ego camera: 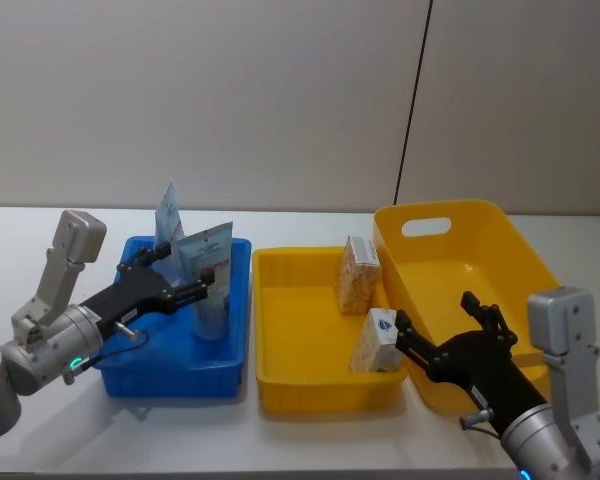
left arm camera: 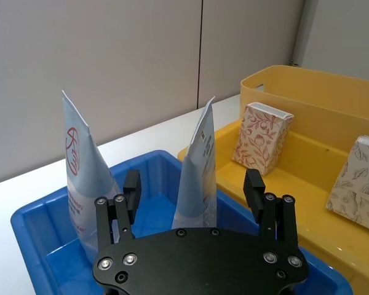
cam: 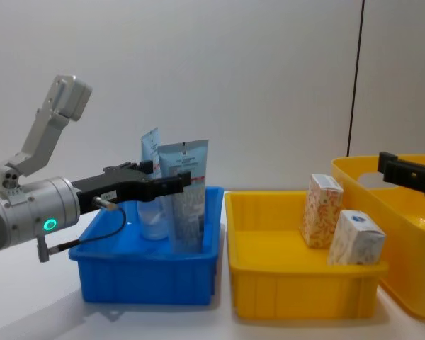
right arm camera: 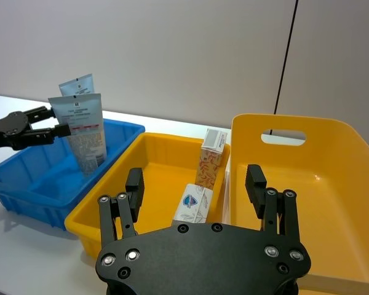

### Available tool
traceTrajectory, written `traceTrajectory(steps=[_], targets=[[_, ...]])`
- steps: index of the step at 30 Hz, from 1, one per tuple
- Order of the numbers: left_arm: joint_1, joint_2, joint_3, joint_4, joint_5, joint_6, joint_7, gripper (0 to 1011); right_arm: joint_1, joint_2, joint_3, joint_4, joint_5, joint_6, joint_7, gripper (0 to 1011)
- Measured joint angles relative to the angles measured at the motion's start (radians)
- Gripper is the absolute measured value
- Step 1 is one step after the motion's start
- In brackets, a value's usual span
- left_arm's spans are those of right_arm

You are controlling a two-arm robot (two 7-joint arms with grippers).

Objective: Bimanual collaborative sorting of washing and personal care products

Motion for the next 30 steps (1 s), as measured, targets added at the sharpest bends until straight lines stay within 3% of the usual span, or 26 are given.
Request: traceTrajectory(steps=[12,27,30], targets=[[-0.047,-0.024,0.003,0.097,-0.009,-0.036,-0.031,1001,0.0,0.0,0.0,0.0,0.0,0.0,0.0,1002],[-0.065,-0.033,0.005,0.132,-0.013,-0.05,-0.042,1002,0.0,0.0,0.0,0.0,0.0,0.0,0.0,1002],[-0.067,-0.034,0.005,0.135,-0.013,-0.051,-0.043,944,0.0,0.0,0.0,0.0,0.0,0.0,0.0,1002]])
